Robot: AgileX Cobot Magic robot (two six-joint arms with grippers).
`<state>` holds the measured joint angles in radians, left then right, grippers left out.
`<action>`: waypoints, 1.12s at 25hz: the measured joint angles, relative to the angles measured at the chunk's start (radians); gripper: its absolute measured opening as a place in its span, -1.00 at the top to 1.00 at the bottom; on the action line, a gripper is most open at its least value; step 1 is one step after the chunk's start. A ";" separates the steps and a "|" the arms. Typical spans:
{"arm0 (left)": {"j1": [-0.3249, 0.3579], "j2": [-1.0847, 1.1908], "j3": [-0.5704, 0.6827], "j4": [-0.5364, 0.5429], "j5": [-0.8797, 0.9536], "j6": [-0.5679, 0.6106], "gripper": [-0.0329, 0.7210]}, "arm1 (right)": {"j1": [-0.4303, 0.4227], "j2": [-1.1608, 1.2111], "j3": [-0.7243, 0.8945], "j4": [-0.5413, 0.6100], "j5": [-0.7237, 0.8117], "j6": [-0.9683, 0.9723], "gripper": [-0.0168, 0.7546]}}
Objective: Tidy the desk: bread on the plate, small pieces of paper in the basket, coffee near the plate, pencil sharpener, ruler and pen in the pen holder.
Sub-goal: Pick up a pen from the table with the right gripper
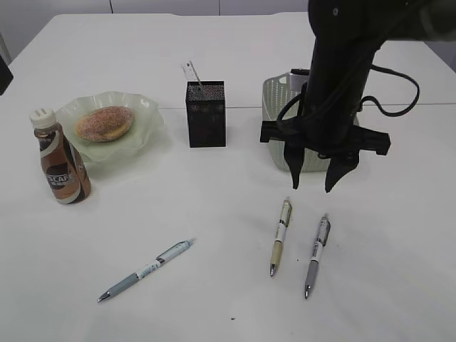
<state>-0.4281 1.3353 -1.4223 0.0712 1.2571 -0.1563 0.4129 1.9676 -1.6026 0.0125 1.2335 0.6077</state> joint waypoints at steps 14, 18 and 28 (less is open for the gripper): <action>0.000 0.000 0.000 -0.002 0.000 0.000 -0.07 | 0.000 0.060 0.000 -0.054 -0.011 0.002 0.04; 0.000 0.000 0.000 -0.002 0.000 0.000 -0.07 | 0.000 0.060 0.035 -0.056 -0.014 0.002 0.04; 0.000 0.000 0.000 -0.002 0.000 0.000 -0.07 | 0.000 0.060 0.166 -0.050 -0.018 0.002 0.05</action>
<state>-0.4281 1.3353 -1.4223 0.0695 1.2571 -0.1563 0.4129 2.0274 -1.4362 -0.0374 1.2156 0.6102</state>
